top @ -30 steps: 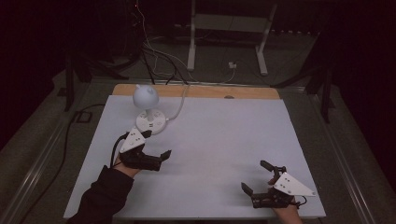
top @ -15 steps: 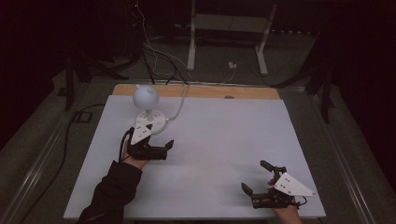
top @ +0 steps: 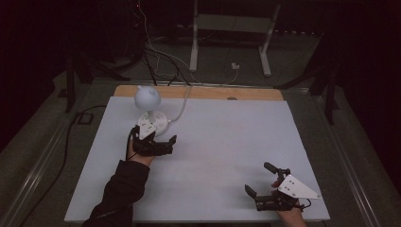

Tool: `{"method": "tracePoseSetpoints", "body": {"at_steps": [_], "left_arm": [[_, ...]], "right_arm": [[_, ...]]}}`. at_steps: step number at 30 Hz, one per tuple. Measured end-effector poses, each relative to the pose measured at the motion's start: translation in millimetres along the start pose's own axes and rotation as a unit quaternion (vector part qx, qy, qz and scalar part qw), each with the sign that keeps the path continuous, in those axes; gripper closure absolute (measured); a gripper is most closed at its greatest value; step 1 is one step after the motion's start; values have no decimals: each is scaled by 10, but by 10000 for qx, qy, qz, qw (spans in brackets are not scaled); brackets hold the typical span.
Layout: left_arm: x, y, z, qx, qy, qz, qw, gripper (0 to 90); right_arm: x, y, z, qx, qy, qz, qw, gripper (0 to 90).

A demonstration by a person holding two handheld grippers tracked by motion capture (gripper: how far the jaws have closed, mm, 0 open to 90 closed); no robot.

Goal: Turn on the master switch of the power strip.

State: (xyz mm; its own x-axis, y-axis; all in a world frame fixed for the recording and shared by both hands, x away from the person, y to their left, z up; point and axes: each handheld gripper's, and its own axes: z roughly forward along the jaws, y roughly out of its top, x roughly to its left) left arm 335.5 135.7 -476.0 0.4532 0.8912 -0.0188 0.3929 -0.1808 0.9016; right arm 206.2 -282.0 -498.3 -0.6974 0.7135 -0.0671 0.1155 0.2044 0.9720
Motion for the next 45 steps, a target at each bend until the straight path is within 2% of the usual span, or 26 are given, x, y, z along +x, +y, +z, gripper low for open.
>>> {"method": "tracePoseSetpoints", "body": {"at_steps": [3,4,5,6,8,9,10,12,14,15,18,21,23,24,27,30,31,35,36,37,40,45], "left_arm": [[-6,23,13,22,45,-110,9999,2],[-11,39,17,15,139,-205,9997,2],[-10,48,21,29,147,-277,9995,2],[-22,56,47,24,298,-358,9989,2],[-28,55,63,29,343,-340,9988,2],[-40,54,82,54,480,-350,9982,2],[-39,52,97,79,482,-372,9981,2],[-44,49,124,109,577,-286,9979,2],[-37,52,160,200,510,-277,9981,2],[-37,51,173,227,570,-262,9978,6],[-27,33,230,376,601,-385,9967,52],[-36,14,247,357,690,-410,9961,82],[-43,1,268,389,682,-394,9961,145],[-51,-5,279,428,746,-334,9957,170],[-50,-16,297,411,738,-393,9956,209],[-47,-17,305,383,769,-371,9956,354],[-45,-15,311,395,791,-372,9954,354],[-37,-18,346,407,828,-311,9953,489],[-32,-16,353,419,811,-297,9954,568],[-30,-15,355,409,829,-286,9953,602],[-15,-1,370,382,873,-336,9949,693],[-4,24,416,466,901,-200,9946,804]], "right_arm": [[-3,2,-3,-3,-10,-1,10000,0],[-5,5,-7,-4,-22,10,10000,0],[-5,5,-8,-12,-20,4,10000,0],[-4,5,-9,-9,-11,9,10000,0],[-3,6,-8,-3,-10,5,10000,0],[-3,6,-7,-7,-4,11,10000,0],[-1,5,-6,-5,5,16,10000,0],[0,6,-5,-7,-1,20,10000,0],[-2,6,-5,-10,0,23,10000,0],[-3,6,-5,-10,4,25,10000,0],[-2,6,-6,-3,11,16,10000,11],[-4,5,-9,-11,-2,20,10000,14],[-4,10,-12,-37,-7,13,10000,14],[-4,10,-13,-30,-19,15,10000,14],[-7,8,-15,-43,-12,39,10000,14],[-14,7,-20,-49,-14,40,10000,14],[-14,7,-20,-49,-14,40,10000,14],[-15,17,-19,-64,37,18,10000,13],[-15,21,-17,-69,47,39,10000,13],[-15,20,-16,-62,50,32,10000,13],[-12,16,-11,-52,62,39,10000,14],[-12,21,-16,-75,71,58,9999,14]]}}
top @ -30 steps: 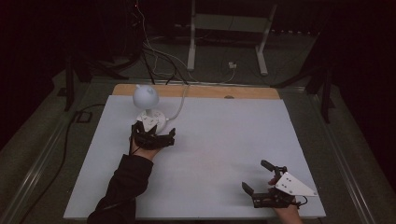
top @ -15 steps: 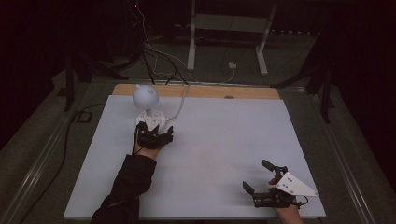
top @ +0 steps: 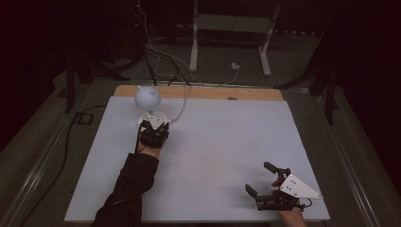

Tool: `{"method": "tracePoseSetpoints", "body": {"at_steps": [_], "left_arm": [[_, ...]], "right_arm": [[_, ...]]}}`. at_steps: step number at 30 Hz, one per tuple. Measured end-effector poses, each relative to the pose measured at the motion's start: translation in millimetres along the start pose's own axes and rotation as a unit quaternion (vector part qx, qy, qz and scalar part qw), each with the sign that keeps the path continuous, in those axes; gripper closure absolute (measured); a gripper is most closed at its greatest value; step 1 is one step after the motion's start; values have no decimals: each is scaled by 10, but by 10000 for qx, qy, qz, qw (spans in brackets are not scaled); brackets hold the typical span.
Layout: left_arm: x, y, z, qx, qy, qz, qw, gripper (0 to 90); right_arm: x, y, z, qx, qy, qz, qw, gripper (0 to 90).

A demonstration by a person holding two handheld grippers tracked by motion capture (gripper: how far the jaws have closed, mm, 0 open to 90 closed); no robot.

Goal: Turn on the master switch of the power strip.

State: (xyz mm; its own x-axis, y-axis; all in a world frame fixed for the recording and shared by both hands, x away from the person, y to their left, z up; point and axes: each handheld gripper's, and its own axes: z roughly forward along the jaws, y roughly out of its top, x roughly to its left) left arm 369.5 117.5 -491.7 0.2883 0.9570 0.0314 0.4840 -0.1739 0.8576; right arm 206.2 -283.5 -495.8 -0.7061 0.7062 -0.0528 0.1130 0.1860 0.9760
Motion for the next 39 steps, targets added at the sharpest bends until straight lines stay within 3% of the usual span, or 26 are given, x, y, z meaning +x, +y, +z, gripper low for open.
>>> {"method": "tracePoseSetpoints", "body": {"at_steps": [4,8,24,25,27,36,39], "left_arm": [[31,11,43,-56,-47,136,9999,900],[44,36,97,6,12,325,9995,900],[160,-35,319,110,321,204,9992,900],[161,-41,341,147,442,287,9985,900],[178,-39,360,142,341,175,9992,900],[215,-72,410,238,399,195,9987,900],[205,-89,418,253,412,313,9983,900]], "right_arm": [[4,8,3,-21,30,45,10000,14],[7,4,8,6,33,44,10000,13],[11,6,3,5,48,62,10000,14],[9,6,2,3,47,54,10000,13],[6,3,1,6,46,57,10000,14],[5,4,-1,9,53,69,10000,13],[2,0,4,20,53,66,10000,14]]}}
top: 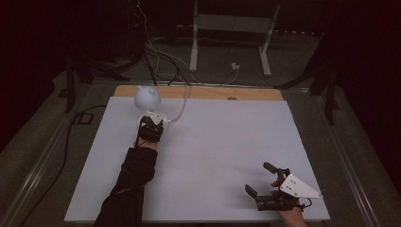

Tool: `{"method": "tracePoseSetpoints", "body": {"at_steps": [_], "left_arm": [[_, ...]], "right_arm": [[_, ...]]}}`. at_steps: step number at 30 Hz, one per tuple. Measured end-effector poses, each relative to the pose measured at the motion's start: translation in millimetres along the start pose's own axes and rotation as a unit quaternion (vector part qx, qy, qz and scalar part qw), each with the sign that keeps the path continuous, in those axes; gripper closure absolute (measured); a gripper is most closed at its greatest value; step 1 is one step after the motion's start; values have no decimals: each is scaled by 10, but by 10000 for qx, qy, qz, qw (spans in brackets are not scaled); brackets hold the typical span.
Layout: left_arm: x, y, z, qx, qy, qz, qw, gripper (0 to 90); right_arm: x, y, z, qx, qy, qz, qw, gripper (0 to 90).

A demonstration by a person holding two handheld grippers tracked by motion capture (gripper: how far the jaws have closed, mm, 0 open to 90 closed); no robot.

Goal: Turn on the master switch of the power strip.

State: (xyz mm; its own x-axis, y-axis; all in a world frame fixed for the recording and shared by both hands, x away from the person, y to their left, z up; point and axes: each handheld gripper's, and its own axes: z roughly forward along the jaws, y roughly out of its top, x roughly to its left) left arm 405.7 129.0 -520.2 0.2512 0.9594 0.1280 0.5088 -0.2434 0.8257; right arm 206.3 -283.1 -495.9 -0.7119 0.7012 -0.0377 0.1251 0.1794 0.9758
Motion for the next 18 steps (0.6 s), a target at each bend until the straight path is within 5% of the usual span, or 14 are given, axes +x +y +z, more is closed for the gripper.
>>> {"method": "tracePoseSetpoints", "body": {"at_steps": [7,10,18], "left_arm": [[-21,-6,28,-8,-27,66,10000,900],[-51,-1,30,20,97,250,9996,900],[-17,-28,0,12,73,125,9999,900]], "right_arm": [[-2,1,-4,6,-12,-26,10000,14],[-4,2,-7,3,-13,-17,10000,14],[-6,-2,-5,24,-10,-15,10000,14]]}}
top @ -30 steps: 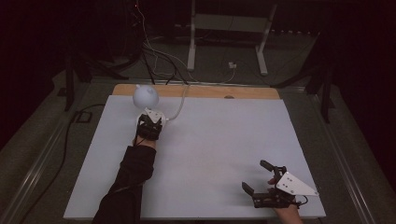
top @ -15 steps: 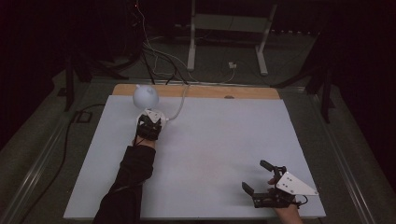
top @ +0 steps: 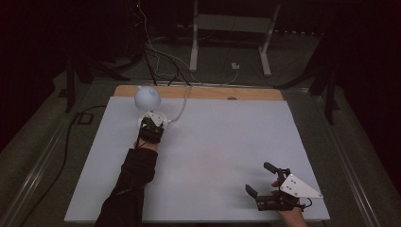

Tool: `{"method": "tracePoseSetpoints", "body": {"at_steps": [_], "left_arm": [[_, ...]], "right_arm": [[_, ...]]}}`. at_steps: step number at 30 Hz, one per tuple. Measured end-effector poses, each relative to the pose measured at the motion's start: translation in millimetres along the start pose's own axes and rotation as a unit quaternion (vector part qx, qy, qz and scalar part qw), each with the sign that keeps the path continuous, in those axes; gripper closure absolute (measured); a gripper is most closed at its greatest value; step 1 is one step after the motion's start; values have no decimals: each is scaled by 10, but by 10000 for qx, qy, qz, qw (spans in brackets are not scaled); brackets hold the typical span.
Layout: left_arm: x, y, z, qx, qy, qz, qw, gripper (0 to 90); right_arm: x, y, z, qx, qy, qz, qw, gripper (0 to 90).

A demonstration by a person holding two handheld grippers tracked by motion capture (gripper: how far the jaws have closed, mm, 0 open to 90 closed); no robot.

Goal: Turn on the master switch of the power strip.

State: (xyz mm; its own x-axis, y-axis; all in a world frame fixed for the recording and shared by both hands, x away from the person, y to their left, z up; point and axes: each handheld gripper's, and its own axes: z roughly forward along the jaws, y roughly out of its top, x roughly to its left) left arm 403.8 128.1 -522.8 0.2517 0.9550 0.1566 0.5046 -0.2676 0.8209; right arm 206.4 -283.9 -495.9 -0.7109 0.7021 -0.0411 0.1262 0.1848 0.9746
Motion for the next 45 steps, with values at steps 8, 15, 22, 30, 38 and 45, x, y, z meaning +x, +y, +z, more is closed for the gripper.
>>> {"method": "tracePoseSetpoints", "body": {"at_steps": [8,15,22,30,38,45], "left_arm": [[-8,25,-3,108,13,177,9998,900],[13,18,14,81,-4,179,9998,900],[18,32,25,150,-21,288,9995,900],[-41,62,35,285,91,665,9973,900],[-61,83,47,426,135,850,9954,900],[-19,128,53,592,-13,844,9947,900]], "right_arm": [[12,3,-3,12,3,-26,10000,14],[8,4,-4,5,16,-18,10000,14],[10,3,-3,14,21,-18,10000,14],[11,1,-5,20,38,-21,10000,14],[11,-3,-7,41,71,-4,10000,14],[22,1,-10,29,89,1,10000,14]]}}
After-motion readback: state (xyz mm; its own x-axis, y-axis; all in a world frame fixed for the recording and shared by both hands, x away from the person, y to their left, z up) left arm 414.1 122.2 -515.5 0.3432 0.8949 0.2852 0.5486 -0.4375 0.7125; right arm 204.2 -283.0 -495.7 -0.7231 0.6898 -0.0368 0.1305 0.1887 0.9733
